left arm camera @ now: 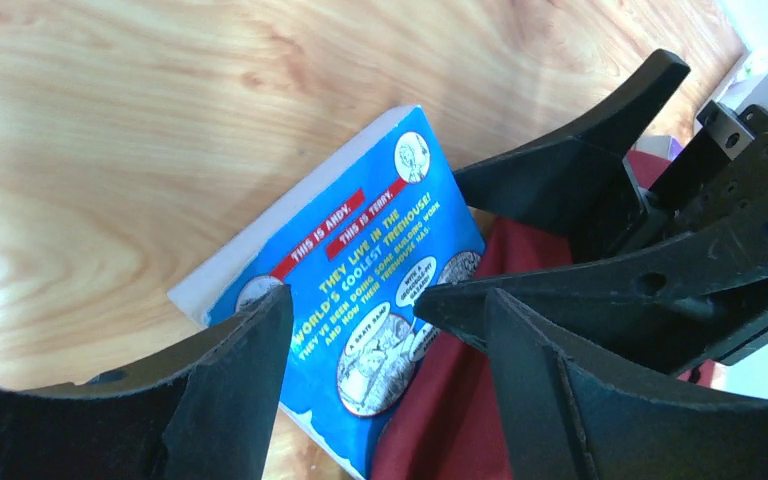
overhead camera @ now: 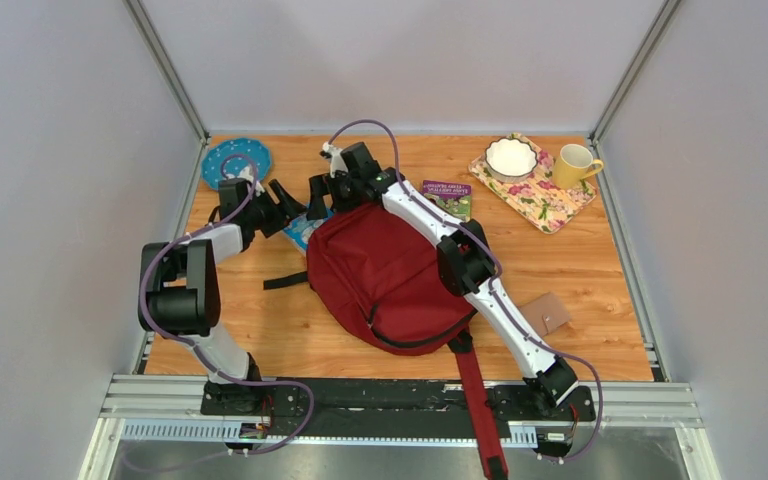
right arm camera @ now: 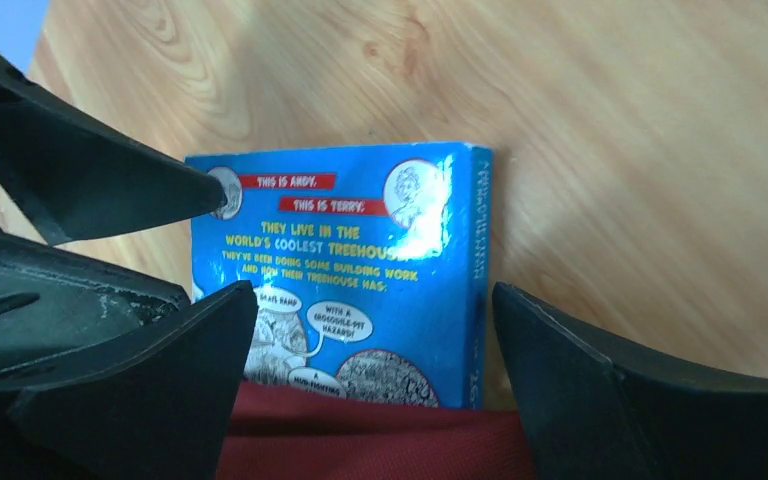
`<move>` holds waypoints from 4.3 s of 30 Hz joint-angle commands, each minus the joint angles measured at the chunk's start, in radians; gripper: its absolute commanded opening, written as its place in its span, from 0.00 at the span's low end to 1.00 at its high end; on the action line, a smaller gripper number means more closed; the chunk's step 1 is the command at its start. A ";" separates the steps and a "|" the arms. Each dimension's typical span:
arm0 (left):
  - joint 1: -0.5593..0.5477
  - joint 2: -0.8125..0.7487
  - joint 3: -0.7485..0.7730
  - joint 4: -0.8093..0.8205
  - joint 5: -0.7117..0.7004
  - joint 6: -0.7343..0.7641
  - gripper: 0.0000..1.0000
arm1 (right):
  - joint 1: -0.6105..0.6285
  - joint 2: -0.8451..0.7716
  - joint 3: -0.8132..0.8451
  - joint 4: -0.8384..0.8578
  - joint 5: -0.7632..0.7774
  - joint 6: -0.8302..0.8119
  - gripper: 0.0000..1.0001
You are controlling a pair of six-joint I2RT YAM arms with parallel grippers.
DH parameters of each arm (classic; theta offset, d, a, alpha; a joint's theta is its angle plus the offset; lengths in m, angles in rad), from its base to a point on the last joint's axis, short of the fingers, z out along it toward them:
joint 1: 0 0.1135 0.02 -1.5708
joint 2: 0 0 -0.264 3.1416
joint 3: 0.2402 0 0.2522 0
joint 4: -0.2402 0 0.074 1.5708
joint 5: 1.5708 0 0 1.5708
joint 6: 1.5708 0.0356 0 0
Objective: Pack the student bag
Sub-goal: Pick up the book from the center of the board, then adjust the student bag at the center of the board, then place the book in the student bag.
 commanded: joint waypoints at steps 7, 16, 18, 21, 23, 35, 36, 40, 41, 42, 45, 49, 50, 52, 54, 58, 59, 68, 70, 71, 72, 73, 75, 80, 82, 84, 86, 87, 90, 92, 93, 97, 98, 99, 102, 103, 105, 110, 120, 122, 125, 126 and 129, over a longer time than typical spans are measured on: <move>0.060 -0.177 -0.224 -0.043 -0.112 0.000 0.78 | 0.055 -0.066 -0.090 0.001 -0.058 0.127 0.99; 0.058 -0.433 -0.365 -0.098 -0.215 -0.043 0.79 | 0.057 -0.091 -0.132 -0.042 -0.064 0.080 0.99; 0.058 -0.400 -0.382 -0.038 -0.186 -0.075 0.79 | 0.055 -0.094 -0.135 -0.040 -0.073 0.086 0.96; 0.052 -0.314 -0.370 0.029 -0.114 -0.125 0.79 | 0.058 -0.100 -0.140 -0.039 -0.090 0.094 0.94; 0.050 -0.282 -0.367 0.062 -0.109 -0.159 0.79 | 0.060 -0.109 -0.147 -0.039 -0.102 0.094 0.93; 0.049 -0.102 -0.292 0.292 -0.005 -0.282 0.56 | 0.071 -0.145 -0.213 -0.017 -0.197 0.123 0.78; 0.049 -0.101 -0.298 0.333 0.002 -0.293 0.53 | 0.071 -0.143 -0.212 -0.019 -0.197 0.126 0.76; 0.049 -0.117 -0.315 0.381 0.011 -0.314 0.43 | 0.071 -0.135 -0.206 -0.013 -0.222 0.132 0.68; 0.049 -0.113 -0.310 0.387 0.028 -0.314 0.44 | 0.071 -0.135 -0.204 -0.011 -0.228 0.134 0.64; 0.047 -0.108 -0.304 0.390 0.035 -0.314 0.45 | 0.072 -0.135 -0.206 -0.007 -0.229 0.137 0.63; 0.049 -0.093 -0.289 0.408 0.058 -0.326 0.12 | 0.071 -0.135 -0.202 -0.001 -0.231 0.141 0.57; 0.047 -0.114 -0.290 0.407 0.055 -0.330 0.00 | 0.069 -0.149 -0.193 0.007 -0.197 0.144 0.64; 0.049 -0.140 -0.287 0.395 0.040 -0.305 0.00 | 0.066 -0.154 -0.192 0.010 -0.187 0.152 0.74; 0.055 -0.180 -0.277 0.335 0.017 -0.265 0.00 | 0.049 -0.174 -0.180 0.025 -0.147 0.170 0.83; 0.061 -0.252 -0.266 0.251 -0.029 -0.186 0.00 | 0.017 -0.200 -0.184 0.065 -0.110 0.201 0.96; 0.093 -0.367 -0.229 0.139 -0.090 -0.061 0.00 | -0.046 -0.316 -0.209 0.143 -0.049 0.224 0.96; 0.110 -0.402 -0.228 0.123 -0.089 -0.052 0.00 | -0.066 -0.335 -0.216 0.165 -0.044 0.226 0.97; 0.142 -0.570 -0.209 0.047 -0.005 -0.023 0.00 | -0.098 -0.630 -0.449 0.193 -0.082 0.206 0.97; 0.142 -0.608 -0.194 0.019 0.014 -0.004 0.00 | -0.097 -0.741 -0.583 0.187 -0.053 0.192 0.97; 0.142 -0.648 -0.188 -0.013 0.026 0.002 0.00 | -0.098 -0.781 -0.632 0.168 -0.027 0.186 0.97; 0.141 -0.669 -0.177 -0.030 0.029 0.006 0.00 | -0.097 -0.865 -0.678 0.158 -0.001 0.180 0.98; 0.141 -0.691 -0.169 -0.051 0.031 0.028 0.00 | -0.100 -0.908 -0.798 0.150 0.052 0.175 0.98; 0.142 -0.745 -0.149 -0.127 0.032 0.049 0.00 | -0.103 -1.044 -0.924 0.115 0.117 0.187 0.98; 0.144 -0.861 -0.163 -0.234 0.032 0.075 0.00 | -0.100 -1.307 -1.385 0.092 0.182 0.198 0.98; 0.142 -0.883 -0.171 -0.243 0.043 0.071 0.00 | -0.094 -1.416 -1.512 0.120 0.186 0.225 0.98; 0.142 -0.906 -0.162 -0.250 0.080 0.066 0.00 | -0.083 -1.465 -1.642 0.160 0.157 0.255 0.98; 0.142 -0.930 -0.143 -0.283 0.092 0.065 0.00 | -0.040 -1.464 -1.695 0.193 0.162 0.267 0.98; 0.142 -0.941 -0.131 -0.286 0.092 0.060 0.00 | -0.026 -1.433 -1.724 0.202 0.169 0.273 0.98; 0.141 -0.973 -0.097 -0.317 0.115 0.040 0.00 | 0.037 -1.307 -1.704 0.245 0.180 0.302 0.98; 0.142 -1.001 -0.076 -0.352 0.111 0.034 0.00 | 0.086 -1.229 -1.657 0.255 0.214 0.316 0.98; 0.144 -1.009 -0.054 -0.365 0.108 0.030 0.00 | 0.100 -1.152 -1.596 0.254 0.226 0.334 0.98; 0.142 -1.029 0.015 -0.415 0.138 0.011 0.00 | 0.159 -0.992 -1.488 0.375 0.278 0.495 0.98; 0.142 -1.030 0.027 -0.420 0.137 0.007 0.00 | 0.175 -0.932 -1.477 0.421 0.263 0.578 0.98; 0.142 -1.030 0.047 -0.424 0.140 -0.004 0.00 | 0.182 -0.900 -1.457 0.436 0.274 0.613 0.98; 0.142 -1.038 0.067 -0.429 0.161 -0.029 0.00 | 0.202 -0.803 -1.367 0.496 0.277 0.696 0.98; 0.142 -1.041 0.071 -0.432 0.163 -0.027 0.00 | 0.205 -0.797 -1.355 0.519 0.271 0.698 0.98; 0.142 -1.039 0.082 -0.438 0.172 -0.030 0.00 | 0.204 -0.838 -1.353 0.538 0.321 0.665 0.99; 0.142 -1.045 0.046 -0.363 0.193 -0.082 0.00 | 0.166 -1.096 -1.489 0.519 0.413 0.586 0.99; 0.142 -1.021 -0.142 0.015 0.339 -0.430 0.00 | 0.164 -1.474 -1.867 0.895 0.226 0.556 0.98; 0.139 -1.007 -0.203 0.114 0.402 -0.486 0.00 | 0.166 -1.476 -1.864 0.904 0.191 0.540 0.98; 0.127 -0.999 -0.281 0.181 0.439 -0.538 0.00 | 0.166 -1.475 -1.882 0.912 0.218 0.548 0.98; 0.119 -0.996 -0.348 0.210 0.443 -0.561 0.00 | 0.166 -1.471 -1.887 0.911 0.225 0.546 0.99; 0.083 -0.967 -0.447 0.263 0.450 -0.537 0.00 | 0.166 -1.438 -1.891 0.918 0.232 0.552 0.99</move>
